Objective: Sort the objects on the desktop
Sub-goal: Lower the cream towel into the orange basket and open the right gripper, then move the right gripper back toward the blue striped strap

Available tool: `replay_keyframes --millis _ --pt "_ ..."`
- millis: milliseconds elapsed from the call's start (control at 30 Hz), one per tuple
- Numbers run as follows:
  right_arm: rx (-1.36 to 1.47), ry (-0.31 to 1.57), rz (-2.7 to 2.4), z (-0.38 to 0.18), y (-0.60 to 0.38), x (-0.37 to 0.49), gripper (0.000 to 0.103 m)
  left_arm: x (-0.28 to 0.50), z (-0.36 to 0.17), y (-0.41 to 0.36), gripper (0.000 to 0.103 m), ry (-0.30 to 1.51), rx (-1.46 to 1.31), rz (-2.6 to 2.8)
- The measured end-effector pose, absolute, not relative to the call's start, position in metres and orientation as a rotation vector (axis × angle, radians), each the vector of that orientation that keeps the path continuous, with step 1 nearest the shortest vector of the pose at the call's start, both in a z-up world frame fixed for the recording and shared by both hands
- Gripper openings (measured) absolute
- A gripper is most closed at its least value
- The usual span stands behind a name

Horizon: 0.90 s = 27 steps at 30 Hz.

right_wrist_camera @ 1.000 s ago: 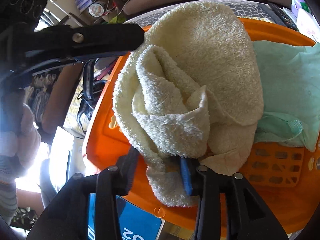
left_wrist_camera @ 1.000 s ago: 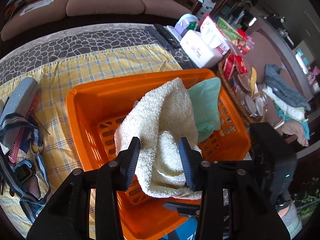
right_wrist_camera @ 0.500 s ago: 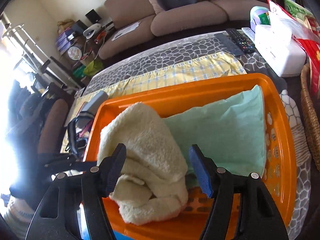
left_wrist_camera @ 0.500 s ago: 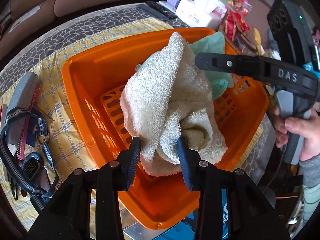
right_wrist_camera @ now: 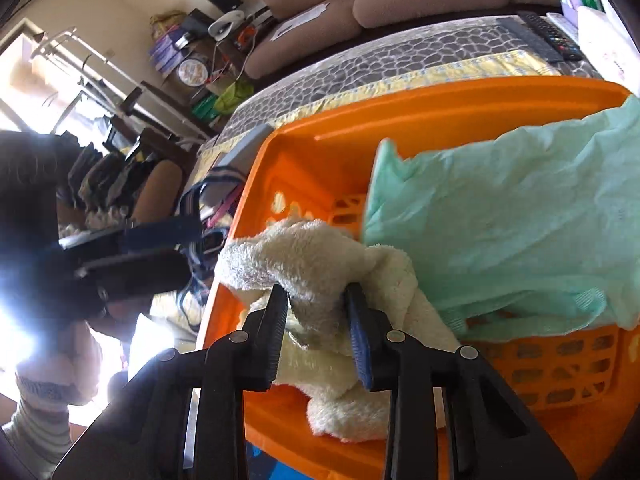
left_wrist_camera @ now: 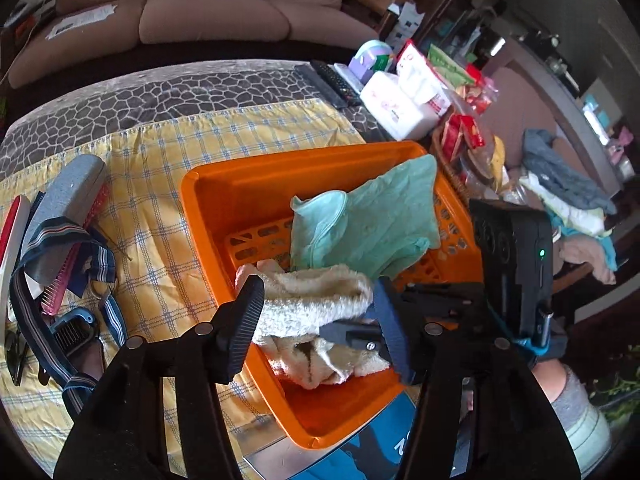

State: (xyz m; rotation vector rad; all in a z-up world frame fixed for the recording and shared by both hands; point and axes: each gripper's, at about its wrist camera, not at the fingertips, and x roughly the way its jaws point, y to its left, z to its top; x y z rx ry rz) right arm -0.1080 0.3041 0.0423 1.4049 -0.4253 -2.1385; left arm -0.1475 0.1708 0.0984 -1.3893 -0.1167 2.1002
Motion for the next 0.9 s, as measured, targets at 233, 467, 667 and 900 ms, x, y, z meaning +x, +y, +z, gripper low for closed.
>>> replay_keyframes --millis 233,467,667,900 --pt "1.519 -0.350 -2.125 0.021 0.278 -0.117 0.029 -0.145 0.081 0.161 0.054 -0.128 -1.441 2.099" --pt "1.492 -0.349 -2.178 0.039 0.284 -0.114 0.034 -0.143 0.075 0.148 0.057 -0.171 -1.461 2.098" --pt "1.357 -0.397 -2.318 0.087 0.306 -0.107 0.059 -0.138 0.090 0.134 0.069 -0.195 -1.426 2.120" --pt "1.304 -0.367 -2.372 0.125 0.305 -0.095 0.065 -0.125 0.110 0.089 0.083 -0.194 -1.404 2.165"
